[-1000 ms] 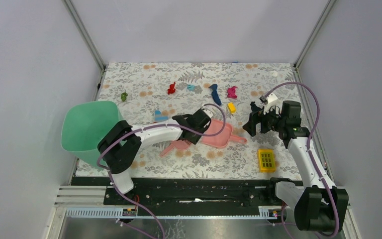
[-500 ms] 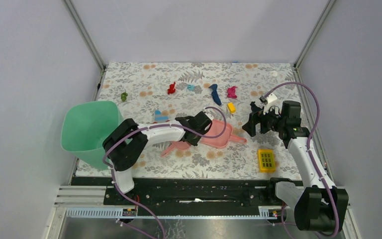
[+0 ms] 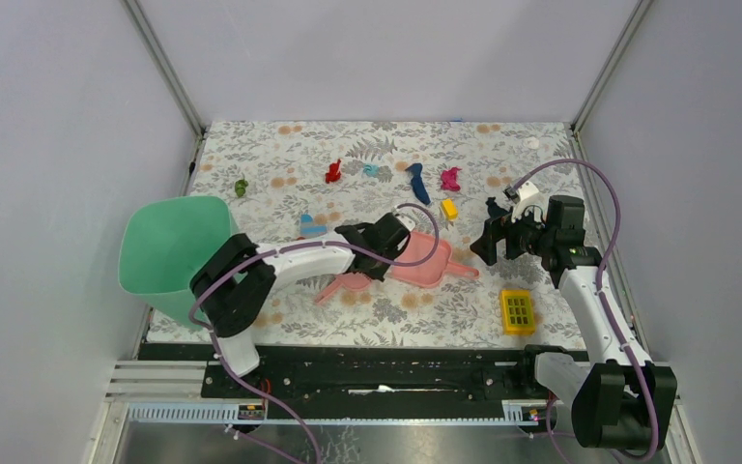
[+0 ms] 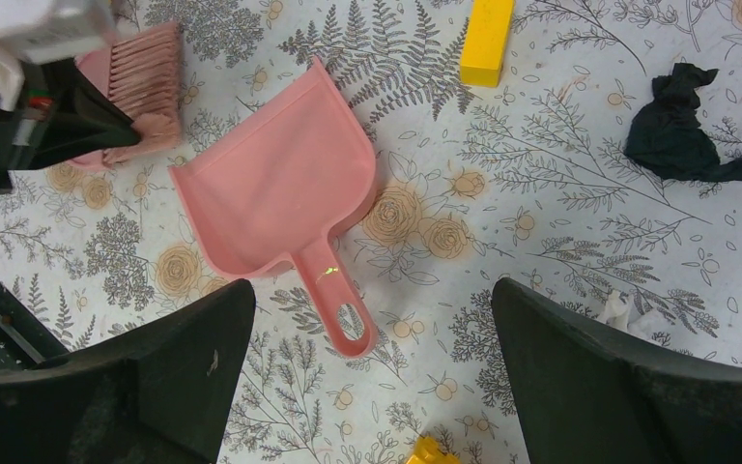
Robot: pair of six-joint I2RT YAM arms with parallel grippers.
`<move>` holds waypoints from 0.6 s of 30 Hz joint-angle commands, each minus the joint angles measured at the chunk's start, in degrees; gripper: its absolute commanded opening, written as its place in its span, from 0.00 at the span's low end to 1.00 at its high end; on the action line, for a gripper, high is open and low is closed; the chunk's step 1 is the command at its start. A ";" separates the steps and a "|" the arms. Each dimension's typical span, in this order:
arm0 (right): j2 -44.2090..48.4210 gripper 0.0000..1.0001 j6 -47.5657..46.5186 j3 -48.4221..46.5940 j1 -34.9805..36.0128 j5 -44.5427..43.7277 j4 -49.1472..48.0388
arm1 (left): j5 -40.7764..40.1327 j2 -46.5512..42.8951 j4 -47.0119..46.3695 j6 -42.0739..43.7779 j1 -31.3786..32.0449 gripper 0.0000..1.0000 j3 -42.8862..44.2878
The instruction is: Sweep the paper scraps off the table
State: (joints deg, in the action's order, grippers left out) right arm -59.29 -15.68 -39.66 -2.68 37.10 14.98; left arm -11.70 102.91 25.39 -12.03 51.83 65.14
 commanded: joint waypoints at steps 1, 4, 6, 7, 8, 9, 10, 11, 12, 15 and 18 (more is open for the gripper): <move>-0.39 1.00 -0.49 -1.64 0.04 1.43 0.87 | 0.04 -8.00 0.14 -2.01 0.24 0.00 2.15; -0.64 1.00 -0.33 -1.65 0.04 1.69 0.93 | -1.08 -11.40 -1.29 -2.97 0.20 0.00 1.34; -0.65 1.00 0.52 -1.73 0.04 2.45 0.95 | -1.64 -13.53 -2.89 -3.79 0.16 0.00 0.39; -0.59 1.00 1.13 -1.86 0.04 3.28 0.93 | -1.80 -14.46 -3.60 -4.45 0.12 0.00 0.08; -0.57 1.00 1.95 -1.95 0.04 4.31 0.93 | -1.75 -15.44 -4.21 -5.14 0.13 0.00 -0.21; -0.53 1.00 2.80 -2.04 0.04 5.55 0.88 | -1.78 -16.25 -4.78 -5.90 0.16 0.00 -0.39; -0.51 1.00 3.78 -2.20 0.04 7.19 0.91 | -1.58 -16.81 -5.39 -6.58 0.12 0.00 -0.57; -0.44 1.00 4.68 -2.31 0.04 8.73 0.84 | -1.24 -17.40 -6.03 -7.06 0.11 0.00 -0.60; -0.40 0.99 5.59 -2.44 0.04 10.35 0.60 | -0.78 -17.76 -6.50 -7.57 0.18 0.00 -0.54; -0.27 0.96 8.91 -3.33 1.34 10.70 -0.63 | 0.30 -18.85 -8.02 -10.35 0.14 0.00 0.06; -1.19 0.95 9.52 -5.57 6.66 6.39 0.22 | 1.66 -19.56 -9.38 -13.25 0.13 0.00 0.88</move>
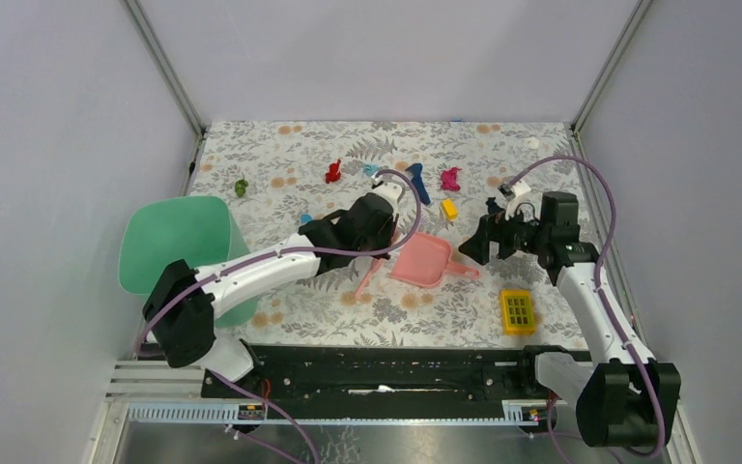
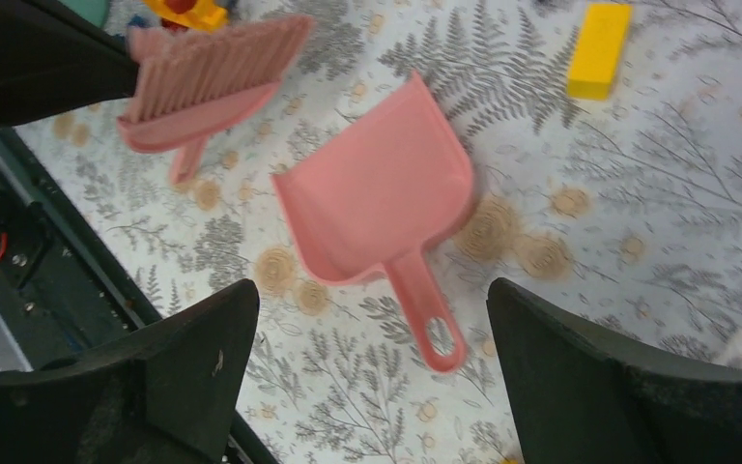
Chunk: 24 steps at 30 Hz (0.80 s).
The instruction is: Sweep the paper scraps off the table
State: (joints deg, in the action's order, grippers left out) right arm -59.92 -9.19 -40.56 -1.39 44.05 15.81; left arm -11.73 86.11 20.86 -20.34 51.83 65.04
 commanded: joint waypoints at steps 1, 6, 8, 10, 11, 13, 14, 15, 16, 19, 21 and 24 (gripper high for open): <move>-1.20 0.94 2.81 -5.46 7.39 -2.14 -0.04 | 1.56 -2.90 -5.04 -5.93 0.18 0.00 1.25; -5.71 0.94 1.64 -10.04 17.52 -6.76 3.29 | -0.19 -4.28 -7.79 -11.65 0.14 0.00 -0.24; -7.62 0.95 1.61 -12.08 20.53 -7.47 4.47 | -1.79 -4.89 -8.82 -14.36 0.11 0.00 -1.38; -9.30 0.95 1.70 -13.85 22.95 -8.34 4.99 | -3.90 -5.71 -9.57 -17.83 0.08 0.00 -2.71; -9.90 0.95 2.01 -14.56 23.92 -9.08 4.85 | -4.99 -6.34 -10.06 -19.91 -0.02 0.00 -3.54; -10.69 0.94 2.96 -15.58 26.12 -10.84 3.63 | -6.20 -7.88 -11.53 -24.59 -0.37 0.00 -5.28; -10.67 0.94 3.49 -15.76 26.77 -11.67 2.04 | -6.14 -9.07 -12.63 -27.76 -0.73 0.00 -6.71; -10.59 0.93 4.06 -15.70 27.24 -12.24 1.17 | -6.17 -10.05 -13.77 -30.11 -1.07 0.00 -7.34; -10.53 0.93 4.59 -15.62 27.59 -12.58 -0.18 | -6.20 -10.77 -14.81 -32.01 -1.25 0.00 -8.44; -10.73 0.99 4.85 -16.05 29.03 -12.09 -1.67 | -5.40 -11.42 -16.57 -34.41 -1.82 0.00 -8.26; -10.56 1.00 5.42 -15.87 30.04 -10.57 -2.44 | -5.26 -10.80 -15.92 -35.18 -2.09 0.00 -6.76; -10.44 0.98 6.55 -14.94 30.75 -9.69 -4.41 | -4.10 -10.09 -16.10 -38.80 -2.79 0.00 -5.96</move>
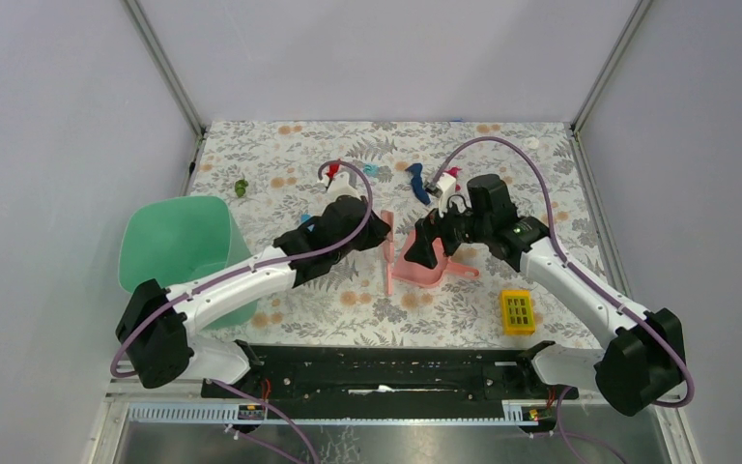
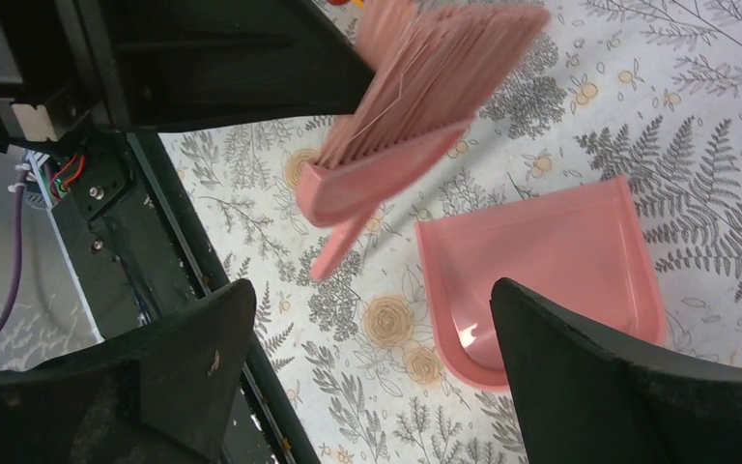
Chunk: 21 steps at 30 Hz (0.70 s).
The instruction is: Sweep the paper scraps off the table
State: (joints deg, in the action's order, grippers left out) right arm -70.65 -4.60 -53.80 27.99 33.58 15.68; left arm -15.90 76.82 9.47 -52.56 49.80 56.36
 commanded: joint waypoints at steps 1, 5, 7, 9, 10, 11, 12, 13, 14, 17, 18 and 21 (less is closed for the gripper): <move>0.14 0.97 1.96 -1.73 1.46 0.32 -4.40 | 0.98 -0.86 -5.96 -8.33 -1.02 0.00 2.28; 0.09 0.93 2.42 -1.72 1.52 0.50 -5.03 | 3.97 -1.08 -9.92 -15.68 -2.14 0.00 -0.06; 0.40 0.91 2.58 -1.22 1.53 1.42 -5.67 | 4.94 -0.61 -11.02 -16.93 -2.48 0.00 0.16; 0.25 0.87 2.58 -0.69 1.58 1.75 -6.05 | 5.74 -0.13 -11.17 -17.58 -2.75 0.00 0.78; 0.05 0.85 2.50 -0.49 1.58 1.84 -6.10 | 6.26 -0.02 -11.37 -17.99 -2.74 0.00 0.96; -0.11 0.82 2.46 -0.29 1.60 1.77 -6.10 | 6.70 0.10 -11.67 -18.34 -2.70 0.00 1.09; -0.29 0.80 2.52 -0.06 1.56 1.39 -6.37 | 7.18 0.19 -12.00 -18.75 -2.74 0.00 1.18; -0.43 0.75 2.71 0.12 1.58 0.91 -6.76 | 7.71 0.30 -12.26 -18.99 -2.72 0.00 1.27; -0.57 0.71 2.71 0.22 1.56 0.27 -6.92 | 7.90 0.39 -12.42 -19.13 -2.71 0.00 1.39; -0.64 0.59 1.88 0.43 1.57 -1.38 -7.17 | 8.51 0.45 -12.31 -19.14 -2.73 0.00 1.65; -0.61 0.55 1.69 0.57 1.59 -1.64 -7.38 | 8.54 0.44 -12.28 -19.14 -2.70 0.00 1.58; -0.54 0.43 1.36 1.00 1.61 -1.92 -7.82 | 8.65 0.19 -12.35 -19.24 -2.69 0.00 1.08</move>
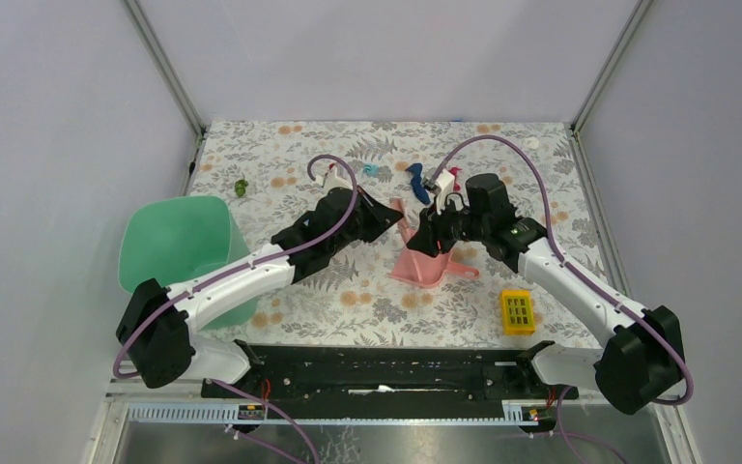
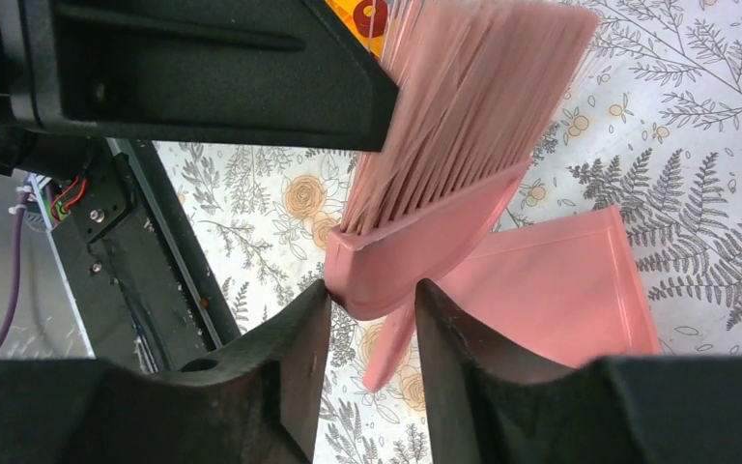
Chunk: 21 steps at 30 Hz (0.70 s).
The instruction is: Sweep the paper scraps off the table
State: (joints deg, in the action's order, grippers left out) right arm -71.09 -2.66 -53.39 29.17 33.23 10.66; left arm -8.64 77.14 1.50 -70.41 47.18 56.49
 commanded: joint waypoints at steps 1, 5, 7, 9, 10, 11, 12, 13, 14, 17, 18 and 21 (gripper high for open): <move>-0.17 0.39 -0.60 0.79 0.45 -1.67 -3.03 | 1.70 -0.29 -4.68 -1.47 -0.16 0.00 0.66; -0.17 0.06 -0.16 1.00 0.42 -2.65 -3.10 | 3.30 -0.54 -5.42 -1.57 -0.15 0.00 -0.34; 0.45 0.00 -0.50 1.09 0.45 -3.16 -3.03 | 4.28 -0.70 -5.44 -0.47 -0.17 0.00 -0.73; 1.16 0.00 -1.41 1.13 0.34 -3.44 -2.45 | 5.95 -0.54 -4.54 3.33 -0.41 0.01 -0.39; 1.41 0.00 -2.09 1.01 0.35 -3.52 -1.88 | 6.85 -0.31 -3.35 5.65 -0.48 0.12 0.29; 1.69 0.00 -3.11 0.74 0.30 -3.58 -0.79 | 7.67 -0.06 -1.90 8.40 -0.51 0.25 1.33; 1.90 0.00 -4.38 0.22 0.31 -3.60 1.33 | 8.27 0.17 1.09 11.84 -0.53 0.35 2.60; 2.09 0.00 -5.90 -0.36 0.28 -3.57 3.37 | 8.37 0.21 4.11 15.31 -0.46 0.41 3.91; 2.22 0.00 -7.76 -1.04 0.34 -3.26 5.67 | 8.38 -0.10 6.47 19.15 -0.39 0.45 4.79; 1.83 0.00 -14.28 -3.32 0.35 -0.92 14.36 | 7.52 -3.91 9.29 29.17 -0.03 0.55 3.93; 1.68 0.00 -16.29 -3.83 0.32 -0.26 17.25 | 7.03 -5.93 9.06 32.47 0.37 0.59 2.72; 0.32 0.00 -22.44 -5.37 0.31 3.54 25.95 | 6.92 -12.89 6.68 42.04 1.65 0.64 -1.92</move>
State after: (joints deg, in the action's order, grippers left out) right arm -70.87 -15.49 -54.81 29.52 31.94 25.21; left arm -2.00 73.71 9.61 -45.10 47.42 57.71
